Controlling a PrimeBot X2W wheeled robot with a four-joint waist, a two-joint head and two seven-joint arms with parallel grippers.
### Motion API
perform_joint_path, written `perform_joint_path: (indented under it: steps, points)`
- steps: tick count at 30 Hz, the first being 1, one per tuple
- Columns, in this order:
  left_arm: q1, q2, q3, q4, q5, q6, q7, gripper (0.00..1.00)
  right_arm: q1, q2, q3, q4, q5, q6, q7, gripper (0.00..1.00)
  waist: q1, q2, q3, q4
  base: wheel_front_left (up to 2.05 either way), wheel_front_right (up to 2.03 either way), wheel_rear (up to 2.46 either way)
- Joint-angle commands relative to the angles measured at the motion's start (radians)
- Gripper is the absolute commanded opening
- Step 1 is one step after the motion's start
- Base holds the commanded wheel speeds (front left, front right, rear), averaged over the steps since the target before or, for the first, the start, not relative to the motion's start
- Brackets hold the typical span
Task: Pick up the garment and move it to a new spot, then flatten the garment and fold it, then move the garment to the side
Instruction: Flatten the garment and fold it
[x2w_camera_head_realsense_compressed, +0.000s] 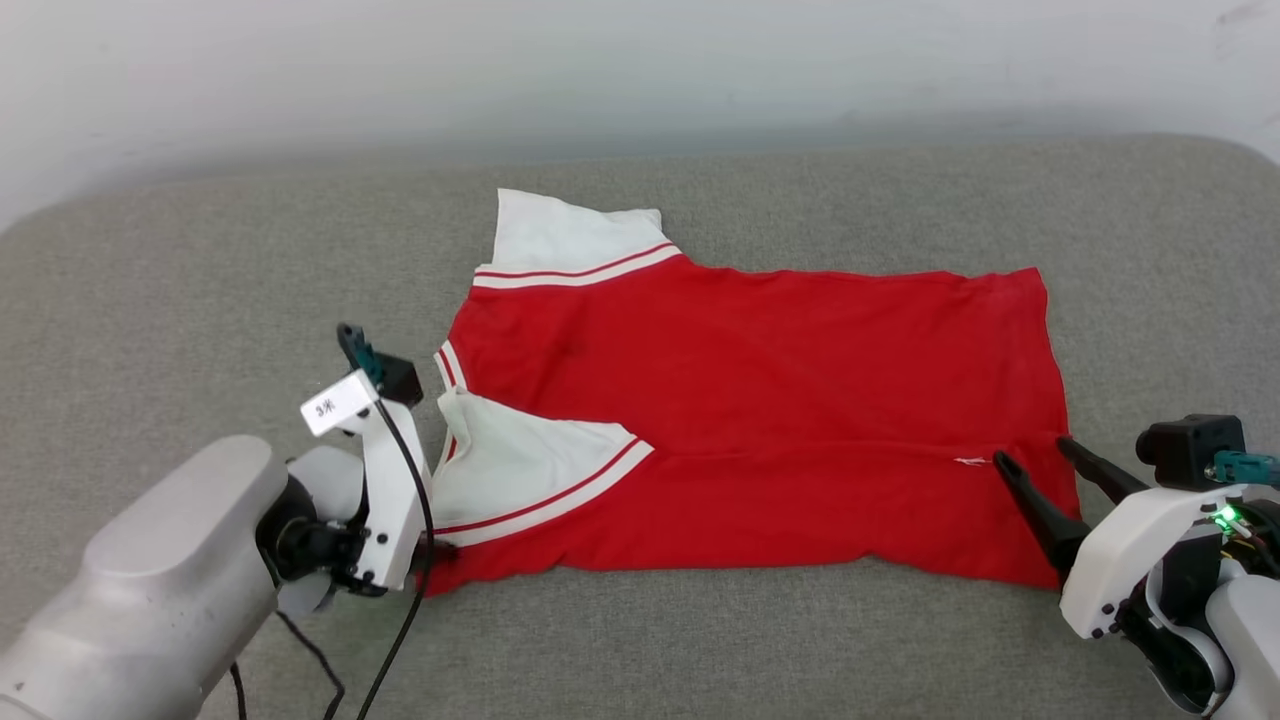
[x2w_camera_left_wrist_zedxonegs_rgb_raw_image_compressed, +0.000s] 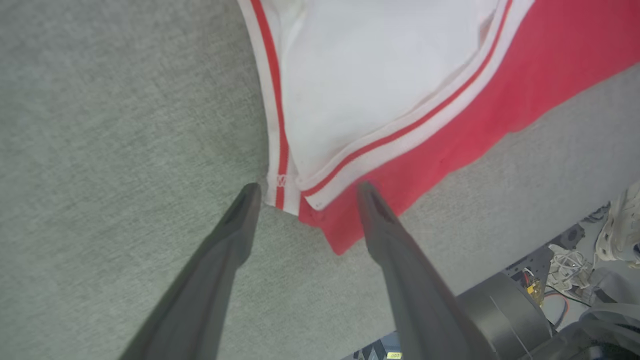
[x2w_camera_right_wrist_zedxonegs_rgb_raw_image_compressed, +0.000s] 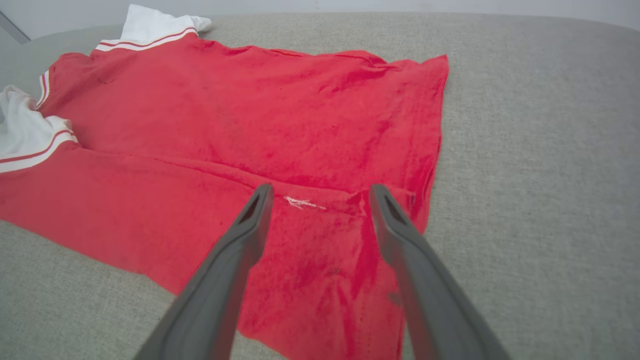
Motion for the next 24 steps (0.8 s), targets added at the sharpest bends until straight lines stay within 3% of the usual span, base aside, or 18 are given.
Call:
perform_joint_path:
  steps: [1,12,13,14,15,24]
  points:
    - [0.013,-0.002,-0.005,0.006,0.005,-0.001,0.0,1.0,-0.01,0.004,0.001,-0.001,-0.003,-0.001,0.001,1.0,0.0,0.0,0.01,-0.006,0.0,0.0,0.0]
    - [0.066,-0.048,-0.056,0.068,0.028,-0.008,-0.072,1.0,-0.033,0.01,0.02,0.009,0.006,-0.001,-0.004,1.0,0.0,0.0,0.043,-0.017,0.0,0.0,0.0]
    - [0.067,-0.053,-0.052,0.069,0.024,-0.009,-0.087,0.59,-0.035,0.007,0.019,0.01,0.008,-0.001,-0.005,1.0,0.0,0.0,0.042,-0.015,0.0,0.0,0.0]
    - [0.064,-0.055,-0.054,0.069,0.027,-0.009,-0.101,0.09,-0.038,0.002,0.018,0.009,0.008,-0.001,-0.004,1.0,0.0,0.0,0.041,-0.014,0.0,0.0,0.0]
    - [0.058,-0.051,-0.061,0.067,0.038,-0.01,-0.116,0.0,-0.042,-0.003,0.016,0.008,0.007,-0.002,-0.003,1.0,0.0,0.0,0.039,-0.013,0.0,0.0,0.0]
    - [0.017,0.0,-0.058,-0.02,0.02,-0.011,-0.21,0.0,-0.071,-0.119,0.029,-0.059,0.004,-0.002,0.107,1.0,0.0,0.0,0.016,0.004,0.0,0.0,0.0]
